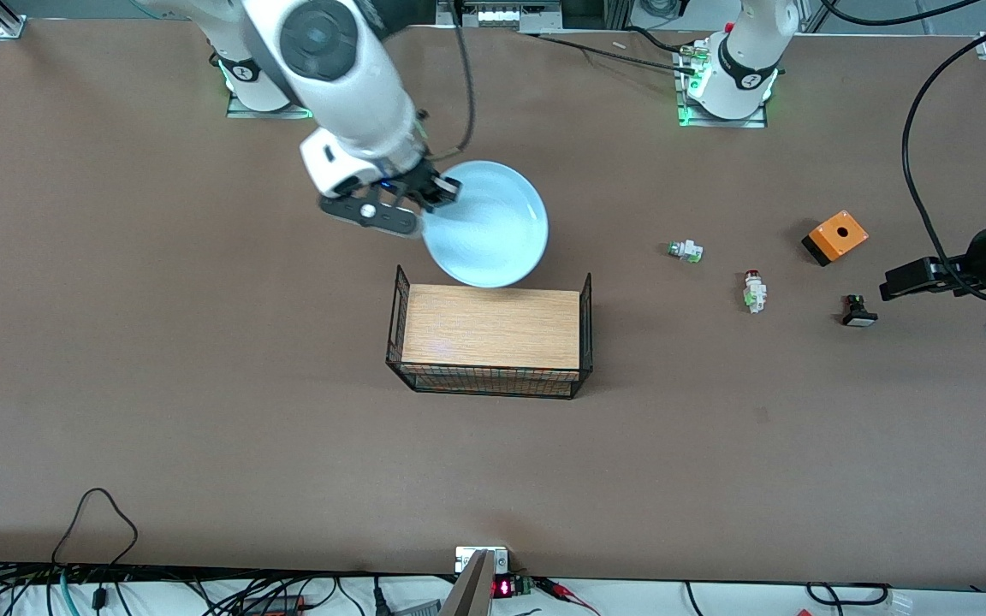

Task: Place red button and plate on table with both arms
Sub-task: 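Carry the blue plate away from the basket with the right gripper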

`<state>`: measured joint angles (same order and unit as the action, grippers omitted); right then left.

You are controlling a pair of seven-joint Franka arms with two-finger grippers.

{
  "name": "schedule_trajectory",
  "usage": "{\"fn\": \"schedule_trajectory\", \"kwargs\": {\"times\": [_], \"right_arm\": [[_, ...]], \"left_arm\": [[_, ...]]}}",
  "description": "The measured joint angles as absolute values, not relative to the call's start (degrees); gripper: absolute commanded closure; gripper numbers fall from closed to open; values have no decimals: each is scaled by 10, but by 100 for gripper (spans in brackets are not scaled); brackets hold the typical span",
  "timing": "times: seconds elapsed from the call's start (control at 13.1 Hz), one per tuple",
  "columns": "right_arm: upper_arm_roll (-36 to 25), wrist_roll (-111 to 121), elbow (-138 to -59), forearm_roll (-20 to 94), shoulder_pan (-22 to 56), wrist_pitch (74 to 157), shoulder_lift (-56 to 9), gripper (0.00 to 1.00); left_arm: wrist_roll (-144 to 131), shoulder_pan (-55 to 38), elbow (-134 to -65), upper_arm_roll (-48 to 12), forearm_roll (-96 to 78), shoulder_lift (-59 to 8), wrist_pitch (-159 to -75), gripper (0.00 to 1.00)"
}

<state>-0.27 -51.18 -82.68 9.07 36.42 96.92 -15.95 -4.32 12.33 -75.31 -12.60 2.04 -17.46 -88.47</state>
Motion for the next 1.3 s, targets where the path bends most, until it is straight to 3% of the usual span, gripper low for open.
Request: {"fn": "schedule_trajectory", "kwargs": {"times": [0.38,0.61,1.07,1.3], "right_arm": [[-9,-285,-828,142,202,895,-138,100],[-10,-146,-833,169,108,887,-149,100],[-9,66,-837,192,13,900,-229,100],[-9,172,-839,212,-30,952,-295,100]], "left_arm": [[-46,120,-748,-132,20,-164,-884,0],[-46,37,-748,-37,11,-154,-882,0],[-48,-17,-794,15,-9,-122,-921,0],[-46,-18,-814,23,-9,-105,-922,0]]}}
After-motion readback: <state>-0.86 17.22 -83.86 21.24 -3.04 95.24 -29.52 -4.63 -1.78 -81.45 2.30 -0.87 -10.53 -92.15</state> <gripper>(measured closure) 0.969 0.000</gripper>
